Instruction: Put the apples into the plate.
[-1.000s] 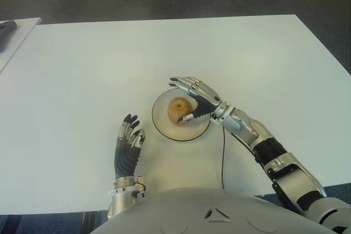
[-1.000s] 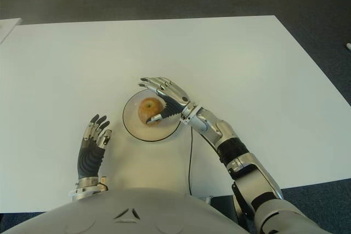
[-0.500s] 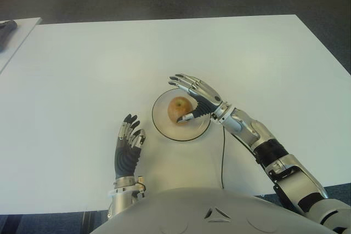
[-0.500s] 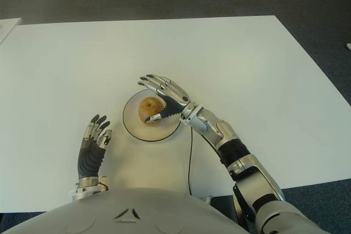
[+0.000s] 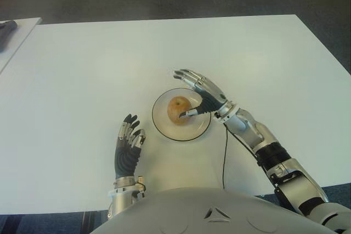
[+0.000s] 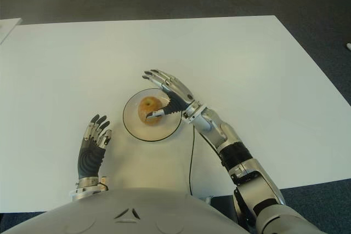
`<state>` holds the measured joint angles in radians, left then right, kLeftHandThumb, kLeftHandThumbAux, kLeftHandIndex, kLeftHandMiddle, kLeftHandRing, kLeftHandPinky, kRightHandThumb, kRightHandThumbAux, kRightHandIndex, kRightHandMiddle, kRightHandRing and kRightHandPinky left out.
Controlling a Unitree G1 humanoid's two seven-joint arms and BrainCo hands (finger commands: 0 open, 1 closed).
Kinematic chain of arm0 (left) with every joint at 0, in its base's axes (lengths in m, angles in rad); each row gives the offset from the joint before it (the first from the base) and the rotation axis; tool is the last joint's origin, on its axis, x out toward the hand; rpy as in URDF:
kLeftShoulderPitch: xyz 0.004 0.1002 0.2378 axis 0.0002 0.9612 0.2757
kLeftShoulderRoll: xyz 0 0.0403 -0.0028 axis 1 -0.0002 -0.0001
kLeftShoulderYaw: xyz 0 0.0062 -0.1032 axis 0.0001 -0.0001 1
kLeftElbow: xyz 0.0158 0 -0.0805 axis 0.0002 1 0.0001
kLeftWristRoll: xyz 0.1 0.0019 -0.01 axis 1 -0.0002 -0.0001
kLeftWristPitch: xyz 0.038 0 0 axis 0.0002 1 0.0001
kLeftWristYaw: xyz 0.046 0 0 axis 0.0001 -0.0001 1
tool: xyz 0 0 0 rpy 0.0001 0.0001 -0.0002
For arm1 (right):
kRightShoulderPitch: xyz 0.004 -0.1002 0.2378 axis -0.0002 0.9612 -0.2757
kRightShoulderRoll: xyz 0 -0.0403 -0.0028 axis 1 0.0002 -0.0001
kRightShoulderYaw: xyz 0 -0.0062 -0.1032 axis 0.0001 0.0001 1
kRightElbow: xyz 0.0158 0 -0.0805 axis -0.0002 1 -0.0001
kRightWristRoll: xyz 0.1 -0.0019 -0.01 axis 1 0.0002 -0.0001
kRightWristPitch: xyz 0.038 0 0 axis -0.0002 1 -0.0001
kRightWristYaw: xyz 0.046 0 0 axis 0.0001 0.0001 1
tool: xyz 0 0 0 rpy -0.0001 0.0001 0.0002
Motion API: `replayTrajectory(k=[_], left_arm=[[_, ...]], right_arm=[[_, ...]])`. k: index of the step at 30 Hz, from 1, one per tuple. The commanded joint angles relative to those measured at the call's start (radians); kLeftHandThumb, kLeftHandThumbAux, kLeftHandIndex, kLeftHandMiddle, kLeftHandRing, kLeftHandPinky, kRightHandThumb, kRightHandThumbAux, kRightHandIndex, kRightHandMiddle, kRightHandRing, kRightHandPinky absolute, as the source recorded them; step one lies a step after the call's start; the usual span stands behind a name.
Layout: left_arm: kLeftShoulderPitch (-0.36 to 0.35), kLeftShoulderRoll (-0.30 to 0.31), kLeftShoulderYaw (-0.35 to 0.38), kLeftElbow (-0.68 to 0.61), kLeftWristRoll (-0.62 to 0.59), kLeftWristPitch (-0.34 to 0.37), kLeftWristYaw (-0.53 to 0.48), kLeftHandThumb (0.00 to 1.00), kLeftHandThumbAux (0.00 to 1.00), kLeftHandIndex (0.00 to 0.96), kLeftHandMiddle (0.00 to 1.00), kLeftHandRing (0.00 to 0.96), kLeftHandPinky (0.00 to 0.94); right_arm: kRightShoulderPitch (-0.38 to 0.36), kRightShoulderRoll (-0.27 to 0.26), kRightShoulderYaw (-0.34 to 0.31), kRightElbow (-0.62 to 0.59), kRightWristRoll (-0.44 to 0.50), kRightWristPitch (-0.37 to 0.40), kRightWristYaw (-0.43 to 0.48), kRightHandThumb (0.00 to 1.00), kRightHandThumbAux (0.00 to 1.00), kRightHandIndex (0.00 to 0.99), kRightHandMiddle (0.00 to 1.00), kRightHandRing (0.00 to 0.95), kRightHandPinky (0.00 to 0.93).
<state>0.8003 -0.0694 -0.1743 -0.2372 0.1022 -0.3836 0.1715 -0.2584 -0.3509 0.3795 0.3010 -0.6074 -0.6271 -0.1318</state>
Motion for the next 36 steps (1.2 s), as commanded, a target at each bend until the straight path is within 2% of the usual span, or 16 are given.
replayTrajectory(k=[1, 8, 11, 18, 21, 28, 36], left_arm=[[-0.001, -0.013, -0.003, 0.000, 0.011, 0.011, 0.009, 0.219, 0.568, 0.108, 0.147, 0.156, 0.225], [-0.001, -0.007, 0.000, 0.002, 0.004, 0.009, 0.002, 0.219, 0.545, 0.115, 0.159, 0.164, 0.227], [-0.003, -0.003, 0.003, 0.005, 0.001, 0.006, -0.001, 0.209, 0.541, 0.115, 0.163, 0.163, 0.221], [-0.001, -0.002, 0.002, -0.002, -0.010, 0.018, -0.008, 0.213, 0.543, 0.116, 0.169, 0.170, 0.231], [0.000, 0.000, 0.002, -0.004, -0.013, 0.019, -0.009, 0.214, 0.544, 0.115, 0.172, 0.173, 0.231], [0.008, 0.001, 0.001, -0.010, -0.019, 0.010, -0.010, 0.216, 0.558, 0.115, 0.175, 0.180, 0.244], [0.009, 0.002, 0.001, -0.010, -0.013, 0.012, -0.007, 0.213, 0.556, 0.117, 0.168, 0.172, 0.223]], right_arm=[[0.016, 0.006, -0.031, -0.022, 0.053, 0.044, 0.043, 0.305, 0.479, 0.033, 0.084, 0.050, 0.088], [-0.014, -0.002, -0.097, 0.033, 0.113, 0.036, 0.037, 0.322, 0.502, 0.044, 0.098, 0.077, 0.107], [-0.011, 0.003, -0.119, 0.044, 0.137, 0.039, 0.041, 0.312, 0.496, 0.041, 0.085, 0.067, 0.072], [-0.015, -0.014, -0.177, 0.074, 0.253, 0.062, 0.125, 0.303, 0.494, 0.025, 0.049, 0.030, 0.030], [-0.015, -0.014, -0.187, 0.073, 0.265, 0.067, 0.144, 0.295, 0.494, 0.018, 0.038, 0.020, 0.022], [0.058, -0.044, -0.247, 0.023, 0.330, 0.135, 0.204, 0.256, 0.526, 0.006, 0.003, 0.001, 0.007], [0.126, -0.058, -0.292, 0.019, 0.355, 0.133, 0.222, 0.256, 0.535, 0.000, 0.000, 0.000, 0.004]])
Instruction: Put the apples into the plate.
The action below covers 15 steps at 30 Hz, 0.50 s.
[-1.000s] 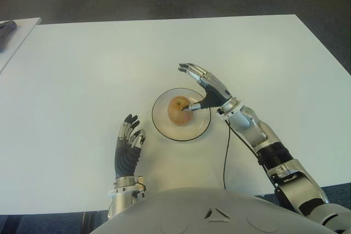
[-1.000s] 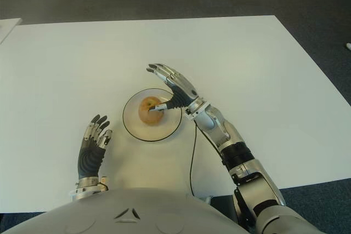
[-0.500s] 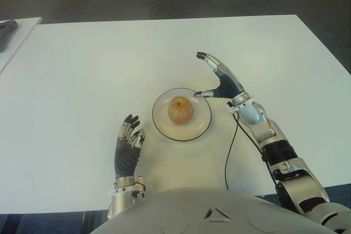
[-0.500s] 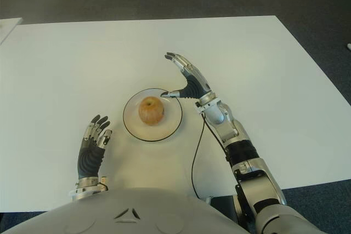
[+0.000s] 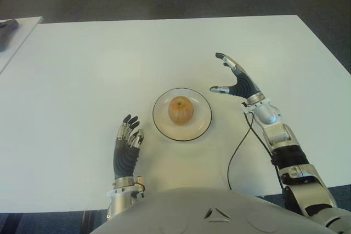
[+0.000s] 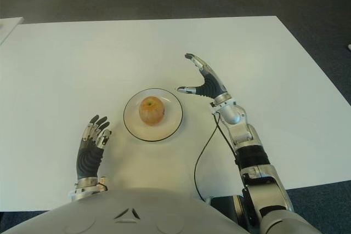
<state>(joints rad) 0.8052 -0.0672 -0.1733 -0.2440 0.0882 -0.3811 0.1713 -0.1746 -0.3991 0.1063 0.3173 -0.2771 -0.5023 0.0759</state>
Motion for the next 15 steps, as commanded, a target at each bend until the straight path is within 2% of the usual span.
replayTrajectory(k=[1, 8, 15], left_arm=[[0.005, -0.001, 0.000, -0.005, 0.001, 0.012, -0.006, 0.213, 0.555, 0.117, 0.167, 0.170, 0.219], [0.006, -0.002, 0.005, -0.002, -0.012, 0.015, -0.009, 0.222, 0.552, 0.123, 0.174, 0.178, 0.241], [0.011, 0.008, 0.007, -0.001, -0.020, 0.004, -0.017, 0.217, 0.541, 0.126, 0.175, 0.175, 0.224]], right_arm=[[0.056, -0.017, -0.024, 0.013, 0.023, -0.007, 0.012, 0.257, 0.536, 0.000, 0.000, 0.000, 0.002], [0.120, -0.067, -0.045, 0.088, -0.012, -0.109, -0.017, 0.273, 0.551, 0.000, 0.000, 0.000, 0.000], [0.172, -0.095, -0.051, 0.063, -0.018, -0.122, -0.009, 0.277, 0.561, 0.002, 0.003, 0.000, 0.000]])
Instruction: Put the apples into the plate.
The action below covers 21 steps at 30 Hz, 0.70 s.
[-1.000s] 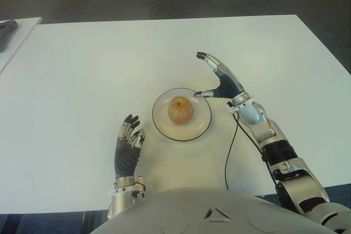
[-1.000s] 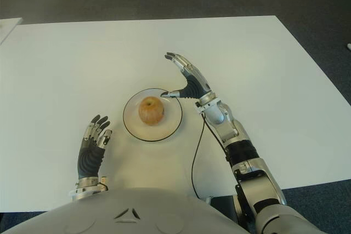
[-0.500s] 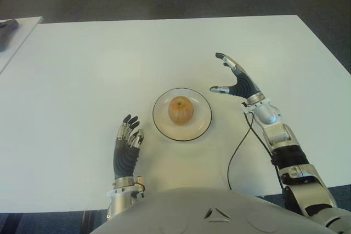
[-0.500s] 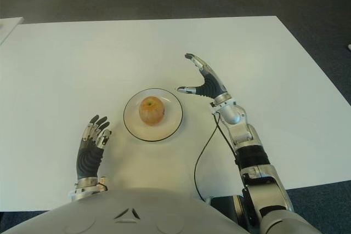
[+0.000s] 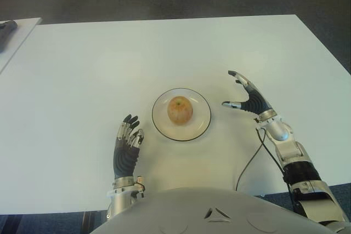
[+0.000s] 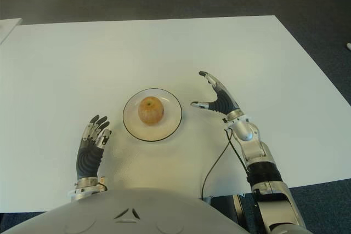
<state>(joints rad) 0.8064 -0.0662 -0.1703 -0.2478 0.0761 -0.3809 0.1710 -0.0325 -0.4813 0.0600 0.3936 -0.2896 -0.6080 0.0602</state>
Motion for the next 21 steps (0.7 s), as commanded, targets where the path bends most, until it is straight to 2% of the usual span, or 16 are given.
replayTrajectory(k=[1, 3, 5, 9, 12, 14, 17, 21], left_arm=[[0.010, 0.008, 0.004, 0.003, -0.008, 0.003, -0.017, 0.216, 0.542, 0.125, 0.171, 0.172, 0.219], [0.011, 0.010, 0.006, 0.003, -0.010, 0.000, -0.018, 0.216, 0.542, 0.124, 0.169, 0.168, 0.215], [0.012, 0.012, 0.006, 0.003, -0.009, -0.003, -0.018, 0.216, 0.543, 0.124, 0.166, 0.166, 0.215], [0.014, 0.012, 0.005, 0.002, -0.005, -0.005, -0.013, 0.222, 0.550, 0.122, 0.163, 0.165, 0.218], [0.016, 0.012, 0.005, 0.001, -0.004, -0.007, -0.011, 0.227, 0.554, 0.121, 0.162, 0.165, 0.217], [0.018, 0.011, 0.005, -0.001, -0.002, -0.012, -0.009, 0.230, 0.555, 0.122, 0.163, 0.165, 0.217], [0.021, 0.010, 0.006, -0.002, -0.002, -0.018, -0.008, 0.239, 0.555, 0.125, 0.167, 0.167, 0.219], [0.021, 0.006, 0.009, 0.002, -0.004, -0.023, -0.004, 0.258, 0.551, 0.132, 0.172, 0.173, 0.231]], right_arm=[[0.035, -0.013, -0.005, -0.016, -0.001, -0.015, 0.009, 0.273, 0.565, 0.005, 0.007, 0.000, 0.010], [0.041, -0.012, -0.004, -0.022, 0.001, -0.013, 0.009, 0.269, 0.568, 0.008, 0.010, 0.000, 0.019], [0.056, 0.001, -0.007, -0.038, 0.052, 0.012, 0.040, 0.268, 0.572, 0.014, 0.018, 0.007, 0.034], [0.115, 0.049, -0.025, -0.143, 0.239, 0.152, 0.143, 0.293, 0.595, 0.038, 0.066, 0.055, 0.078], [0.138, 0.068, -0.040, -0.203, 0.308, 0.230, 0.177, 0.309, 0.607, 0.047, 0.091, 0.077, 0.088], [0.160, 0.094, -0.057, -0.259, 0.382, 0.321, 0.196, 0.311, 0.612, 0.051, 0.101, 0.085, 0.090], [0.195, 0.123, -0.070, -0.323, 0.442, 0.412, 0.207, 0.293, 0.622, 0.060, 0.113, 0.093, 0.083], [0.245, 0.175, -0.077, -0.368, 0.473, 0.458, 0.193, 0.266, 0.638, 0.072, 0.121, 0.097, 0.087]])
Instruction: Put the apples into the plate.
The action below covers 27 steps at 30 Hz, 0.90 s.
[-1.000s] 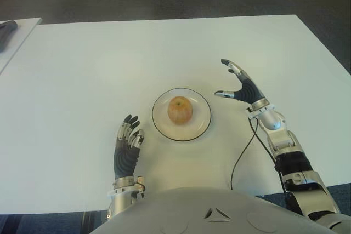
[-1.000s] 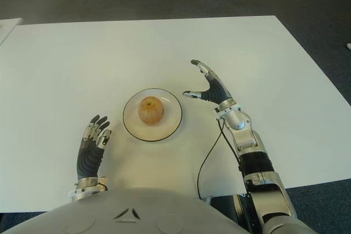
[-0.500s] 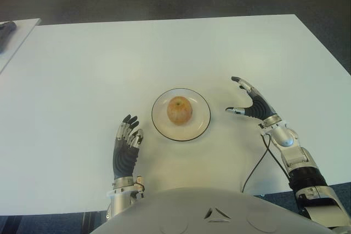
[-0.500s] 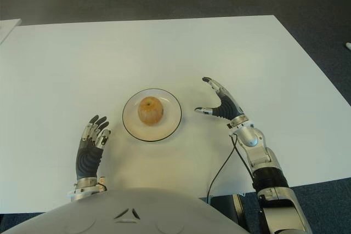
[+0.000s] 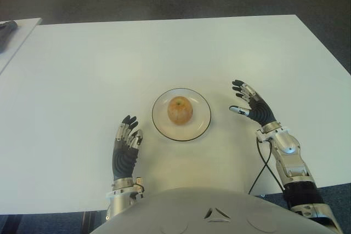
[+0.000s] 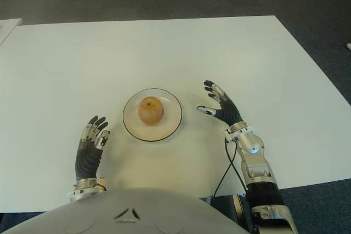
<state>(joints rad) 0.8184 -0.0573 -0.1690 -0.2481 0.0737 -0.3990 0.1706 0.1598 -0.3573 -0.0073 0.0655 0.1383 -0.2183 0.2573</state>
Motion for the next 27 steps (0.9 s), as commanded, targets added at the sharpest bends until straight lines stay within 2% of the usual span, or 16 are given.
replayTrajectory(k=[1, 5, 12, 27], left_arm=[[0.010, -0.004, 0.008, 0.003, -0.003, -0.005, -0.003, 0.262, 0.551, 0.134, 0.173, 0.175, 0.235], [0.010, -0.005, 0.011, 0.002, -0.016, -0.004, -0.009, 0.270, 0.542, 0.142, 0.179, 0.184, 0.245], [0.021, -0.012, 0.006, -0.006, -0.034, -0.006, -0.012, 0.278, 0.521, 0.157, 0.199, 0.207, 0.266], [0.040, -0.024, -0.002, 0.001, -0.077, -0.049, -0.014, 0.325, 0.533, 0.167, 0.198, 0.206, 0.263]], right_arm=[[0.060, 0.063, -0.012, -0.048, 0.050, 0.078, -0.007, 0.262, 0.641, 0.076, 0.124, 0.099, 0.091], [0.075, 0.110, -0.027, -0.076, 0.072, 0.115, -0.029, 0.264, 0.650, 0.095, 0.140, 0.115, 0.114], [0.098, 0.158, -0.031, -0.122, 0.062, 0.139, -0.052, 0.270, 0.645, 0.106, 0.155, 0.125, 0.105], [0.167, 0.224, -0.014, -0.203, 0.036, 0.174, -0.098, 0.298, 0.633, 0.110, 0.168, 0.126, 0.120]])
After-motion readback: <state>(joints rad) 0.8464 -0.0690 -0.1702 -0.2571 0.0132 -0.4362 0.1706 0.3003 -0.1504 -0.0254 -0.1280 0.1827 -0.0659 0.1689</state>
